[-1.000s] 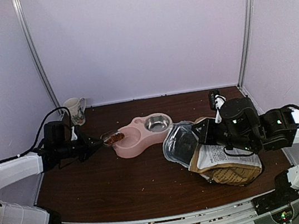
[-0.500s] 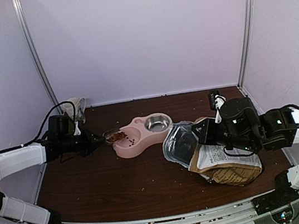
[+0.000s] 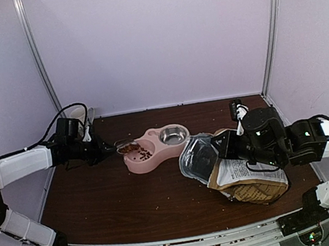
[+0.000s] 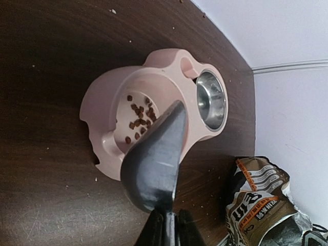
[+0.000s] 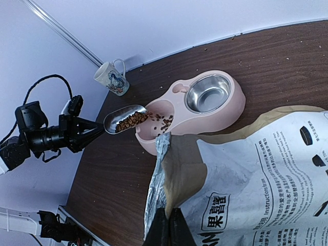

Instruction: Serve the pet food

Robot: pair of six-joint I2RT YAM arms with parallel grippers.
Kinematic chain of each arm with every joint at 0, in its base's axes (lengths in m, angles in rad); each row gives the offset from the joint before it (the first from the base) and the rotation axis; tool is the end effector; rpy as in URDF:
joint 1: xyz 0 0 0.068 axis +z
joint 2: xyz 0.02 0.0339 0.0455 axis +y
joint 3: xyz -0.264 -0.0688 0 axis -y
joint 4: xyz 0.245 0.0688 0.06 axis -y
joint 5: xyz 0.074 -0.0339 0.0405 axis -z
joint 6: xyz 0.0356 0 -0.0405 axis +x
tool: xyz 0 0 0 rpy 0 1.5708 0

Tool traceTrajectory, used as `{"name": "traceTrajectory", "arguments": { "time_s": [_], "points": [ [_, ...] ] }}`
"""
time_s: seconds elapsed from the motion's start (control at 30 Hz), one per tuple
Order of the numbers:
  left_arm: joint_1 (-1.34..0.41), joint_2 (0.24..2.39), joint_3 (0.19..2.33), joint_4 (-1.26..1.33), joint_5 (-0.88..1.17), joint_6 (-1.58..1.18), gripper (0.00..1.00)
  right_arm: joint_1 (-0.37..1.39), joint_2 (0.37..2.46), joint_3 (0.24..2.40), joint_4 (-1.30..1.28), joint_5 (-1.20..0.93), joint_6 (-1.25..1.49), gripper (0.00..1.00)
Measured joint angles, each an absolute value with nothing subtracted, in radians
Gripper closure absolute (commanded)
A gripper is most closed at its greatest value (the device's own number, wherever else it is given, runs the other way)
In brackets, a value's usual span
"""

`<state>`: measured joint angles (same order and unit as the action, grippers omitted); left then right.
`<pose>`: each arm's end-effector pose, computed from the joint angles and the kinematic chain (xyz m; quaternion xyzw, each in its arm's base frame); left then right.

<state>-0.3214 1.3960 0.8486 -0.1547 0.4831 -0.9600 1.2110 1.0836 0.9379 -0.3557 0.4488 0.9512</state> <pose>0.2748 -0.1089 0.2290 -0.1809 0.8679 -0.4182 0.1979 0.0991 0.2197 0.3196 0.0038 0.8465 0.3484 0.4026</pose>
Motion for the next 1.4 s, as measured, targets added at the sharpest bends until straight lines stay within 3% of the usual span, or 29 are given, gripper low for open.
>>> {"name": "traceTrajectory", "arguments": {
  "time_s": [0.47,1.17,1.4],
  "points": [
    [-0.336,1.428,1.047,-0.405,0.390,-0.751,1.00,1.211,1.067,0.930,-0.356,0.451,0.955,1.00],
    [-0.529,1.459,1.287,-0.688,0.046,-0.464,1.00,1.211,1.073,0.931,-0.355,0.450,0.940,1.00],
    [-0.587,1.285,1.259,-0.676,0.148,-0.453,1.00,1.211,1.099,0.945,-0.359,0.429,0.860,1.00]
  ]
}}
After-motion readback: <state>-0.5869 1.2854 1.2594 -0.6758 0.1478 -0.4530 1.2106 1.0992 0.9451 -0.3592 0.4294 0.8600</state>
